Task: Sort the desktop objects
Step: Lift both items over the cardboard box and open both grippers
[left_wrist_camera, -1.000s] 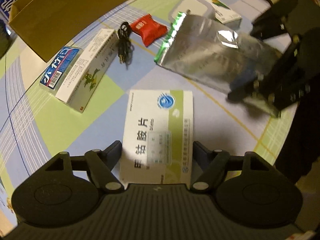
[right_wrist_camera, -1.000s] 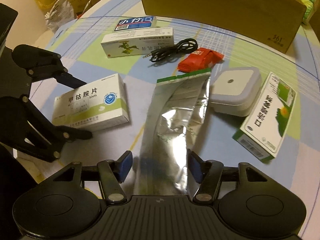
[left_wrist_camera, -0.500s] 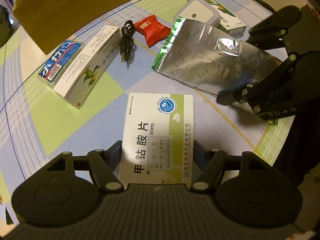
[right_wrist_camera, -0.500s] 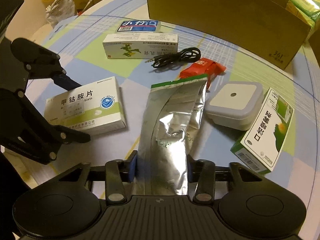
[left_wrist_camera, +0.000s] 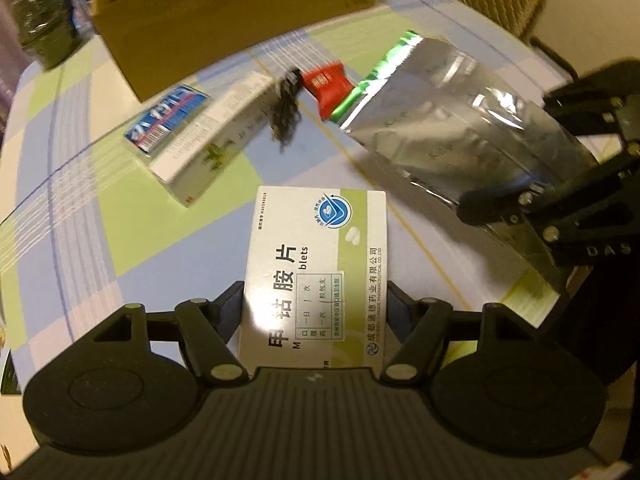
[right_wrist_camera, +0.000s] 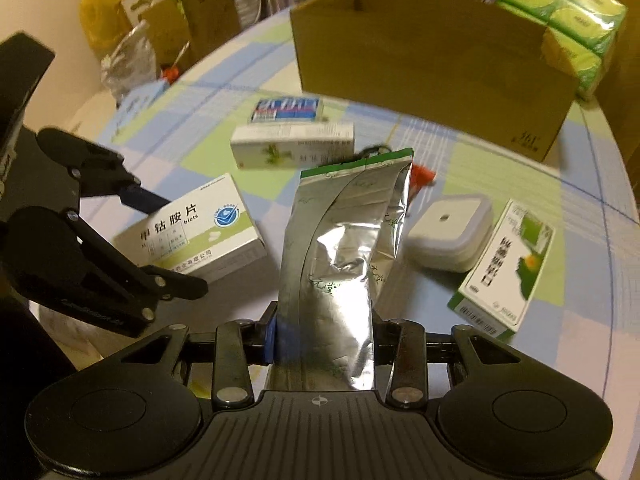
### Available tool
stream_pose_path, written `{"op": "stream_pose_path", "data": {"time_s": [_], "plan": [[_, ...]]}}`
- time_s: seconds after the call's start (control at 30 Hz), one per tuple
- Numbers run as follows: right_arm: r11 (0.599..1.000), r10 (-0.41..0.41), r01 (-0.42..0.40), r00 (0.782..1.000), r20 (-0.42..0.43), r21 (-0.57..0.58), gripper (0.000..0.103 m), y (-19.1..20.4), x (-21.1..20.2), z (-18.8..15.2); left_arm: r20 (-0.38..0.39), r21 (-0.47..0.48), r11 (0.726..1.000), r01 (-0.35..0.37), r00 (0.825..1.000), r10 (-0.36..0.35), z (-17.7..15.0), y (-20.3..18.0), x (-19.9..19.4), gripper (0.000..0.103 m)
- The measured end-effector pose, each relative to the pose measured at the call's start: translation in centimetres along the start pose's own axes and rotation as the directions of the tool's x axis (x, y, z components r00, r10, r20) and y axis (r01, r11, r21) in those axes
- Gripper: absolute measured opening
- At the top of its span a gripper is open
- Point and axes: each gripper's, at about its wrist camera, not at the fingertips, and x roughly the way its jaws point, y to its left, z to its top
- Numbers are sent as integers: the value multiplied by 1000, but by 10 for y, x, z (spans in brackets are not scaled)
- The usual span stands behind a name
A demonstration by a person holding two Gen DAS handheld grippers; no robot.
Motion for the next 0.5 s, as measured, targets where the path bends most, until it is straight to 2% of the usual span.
{"op": "stream_pose_path", "data": {"time_s": [0.13, 0.27, 0.5], "plan": [[1000, -9, 8, 999, 42, 28, 37, -4, -22, 14, 25, -60, 998, -32, 999, 34, 14, 1, -21, 68], [999, -25, 20, 996, 85, 51, 37, -11, -47, 32, 54, -81, 995, -65, 996, 69, 33, 0, -43, 68], [996, -42, 32, 992, 120, 85, 37, -29, -82, 66, 90, -107, 992, -61, 993, 71, 67, -4, -77, 68]]}}
